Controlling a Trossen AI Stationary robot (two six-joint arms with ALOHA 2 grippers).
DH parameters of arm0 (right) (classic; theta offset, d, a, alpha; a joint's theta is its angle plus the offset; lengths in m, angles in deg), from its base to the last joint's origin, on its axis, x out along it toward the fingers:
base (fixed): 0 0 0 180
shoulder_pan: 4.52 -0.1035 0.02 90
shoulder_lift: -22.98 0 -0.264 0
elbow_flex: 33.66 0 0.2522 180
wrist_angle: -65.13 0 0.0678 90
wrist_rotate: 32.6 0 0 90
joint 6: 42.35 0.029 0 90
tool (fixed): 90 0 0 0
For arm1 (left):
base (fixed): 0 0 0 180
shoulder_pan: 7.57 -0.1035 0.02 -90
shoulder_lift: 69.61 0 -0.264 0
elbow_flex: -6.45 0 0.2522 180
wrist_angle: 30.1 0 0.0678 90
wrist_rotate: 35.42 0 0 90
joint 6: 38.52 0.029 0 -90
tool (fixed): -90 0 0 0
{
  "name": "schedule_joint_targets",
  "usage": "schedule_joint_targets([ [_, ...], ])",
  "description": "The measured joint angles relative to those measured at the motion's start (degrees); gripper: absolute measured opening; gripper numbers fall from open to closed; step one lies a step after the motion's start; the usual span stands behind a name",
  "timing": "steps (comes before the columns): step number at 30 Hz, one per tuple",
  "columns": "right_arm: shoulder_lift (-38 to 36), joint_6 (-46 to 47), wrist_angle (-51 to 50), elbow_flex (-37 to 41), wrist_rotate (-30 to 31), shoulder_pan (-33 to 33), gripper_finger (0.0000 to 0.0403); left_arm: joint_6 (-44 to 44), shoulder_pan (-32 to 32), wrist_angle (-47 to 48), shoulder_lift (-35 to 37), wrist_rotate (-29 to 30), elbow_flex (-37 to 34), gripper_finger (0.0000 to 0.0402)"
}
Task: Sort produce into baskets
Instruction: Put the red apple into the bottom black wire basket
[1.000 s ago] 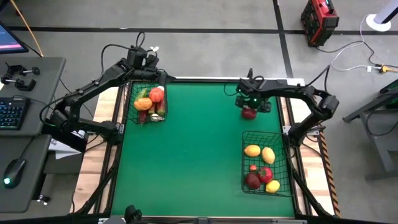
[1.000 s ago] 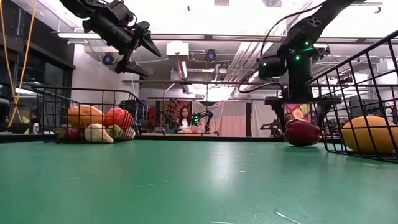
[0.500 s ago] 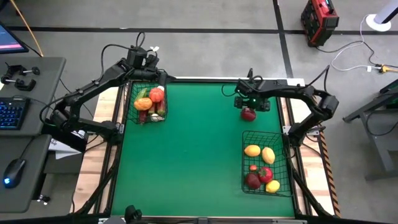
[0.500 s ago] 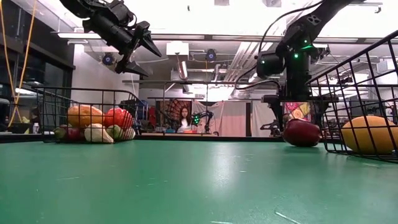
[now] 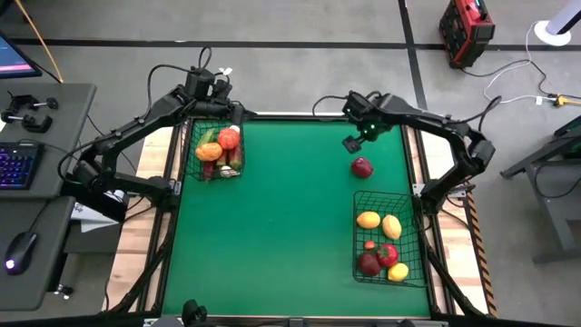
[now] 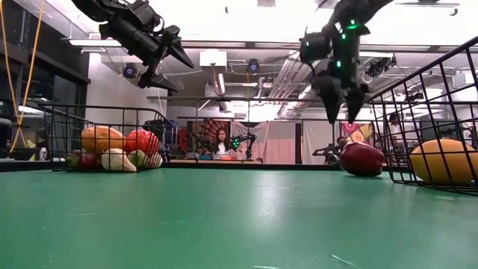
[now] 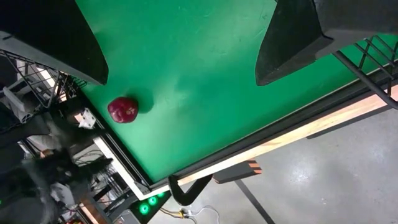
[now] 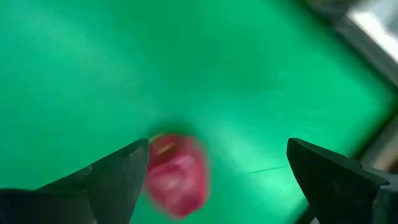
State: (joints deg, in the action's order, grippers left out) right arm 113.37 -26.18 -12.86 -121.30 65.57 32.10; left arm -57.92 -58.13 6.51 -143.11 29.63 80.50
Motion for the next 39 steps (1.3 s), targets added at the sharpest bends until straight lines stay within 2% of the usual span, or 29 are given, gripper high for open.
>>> schedule_joint_targets([
  [3, -0.04, -3.75, -1.63, -1.03, -9.22, 0.95, 0.0374, -0.21, 0.00, 0.05, 0.00, 0.00, 0.00, 0.0397],
  [10, 0.02, -5.88, -4.23, 1.05, -13.81, -0.54, 0.0374, -1.45, 0.00, 0.38, 0.00, 0.00, 0.00, 0.0397],
  [16, -0.02, -10.37, -4.34, 4.82, -11.06, -4.43, 0.0374, -1.01, 0.00, 0.37, -0.01, 0.01, 0.00, 0.0397],
  [22, 0.00, -10.86, 3.18, 9.39, -9.50, -4.74, 0.0374, -1.51, 0.00, 0.37, 0.01, 0.02, 0.00, 0.0397],
  [26, -0.02, -12.14, 5.93, 12.88, -5.57, -4.76, 0.0374, -2.18, 0.00, 0.38, 0.01, 0.02, 0.00, 0.0397],
  [31, -0.02, -11.86, 10.59, 18.56, -4.78, -4.76, 0.0374, -2.97, 0.00, 0.37, 0.00, 0.02, 0.00, 0.0397],
  [35, -0.02, -9.34, 18.29, 22.92, -4.13, -4.79, 0.0374, -2.99, 0.00, 0.37, -0.02, 0.02, 0.00, 0.0397],
  [39, -0.02, -7.64, 21.50, 24.62, -4.15, -4.81, 0.0374, -3.99, 0.00, 0.37, 0.01, 0.02, 0.00, 0.0397],
])
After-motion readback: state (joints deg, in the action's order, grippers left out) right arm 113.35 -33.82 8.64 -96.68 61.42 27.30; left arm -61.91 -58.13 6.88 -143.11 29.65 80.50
